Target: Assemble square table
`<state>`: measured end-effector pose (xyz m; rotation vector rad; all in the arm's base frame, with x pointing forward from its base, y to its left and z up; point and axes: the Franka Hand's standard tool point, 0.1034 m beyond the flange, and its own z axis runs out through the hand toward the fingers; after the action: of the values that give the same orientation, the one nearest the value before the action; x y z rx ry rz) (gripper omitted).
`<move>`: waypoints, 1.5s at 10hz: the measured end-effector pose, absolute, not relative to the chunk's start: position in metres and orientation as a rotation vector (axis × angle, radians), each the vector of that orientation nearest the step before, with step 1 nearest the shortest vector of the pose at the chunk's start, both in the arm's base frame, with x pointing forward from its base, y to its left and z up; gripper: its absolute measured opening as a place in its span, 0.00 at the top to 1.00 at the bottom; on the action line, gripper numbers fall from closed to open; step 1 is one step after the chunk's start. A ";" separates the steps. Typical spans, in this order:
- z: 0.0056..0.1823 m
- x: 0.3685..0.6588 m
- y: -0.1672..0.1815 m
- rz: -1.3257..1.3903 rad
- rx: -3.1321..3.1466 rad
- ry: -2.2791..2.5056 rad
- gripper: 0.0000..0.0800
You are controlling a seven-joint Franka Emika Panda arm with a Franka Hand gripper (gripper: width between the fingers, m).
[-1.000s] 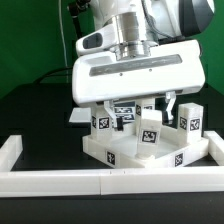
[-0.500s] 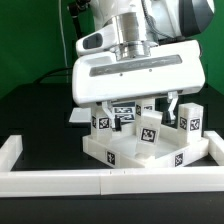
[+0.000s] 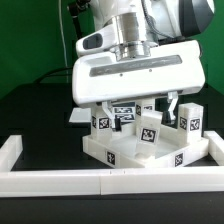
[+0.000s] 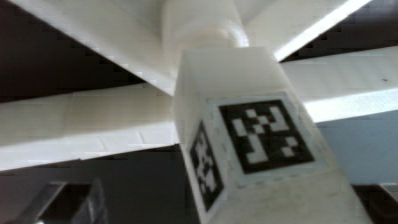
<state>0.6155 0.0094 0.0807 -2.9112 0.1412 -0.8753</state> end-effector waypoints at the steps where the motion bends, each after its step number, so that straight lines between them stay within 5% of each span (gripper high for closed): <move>1: 0.081 0.615 0.009 -0.875 -2.911 0.141 0.19; 5: 0.099 0.610 0.027 -0.560 -2.881 0.298 0.19; 9: 0.094 0.609 0.027 -0.237 -2.863 0.295 0.19; 15: 0.088 0.617 0.021 -0.110 -2.906 0.387 0.19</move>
Offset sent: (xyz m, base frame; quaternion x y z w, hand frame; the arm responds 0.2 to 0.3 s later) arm 0.0003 -0.0123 0.0210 -0.0772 -0.1878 0.0396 0.9784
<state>0.6168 0.0215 0.0879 -2.9059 0.3871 -0.1101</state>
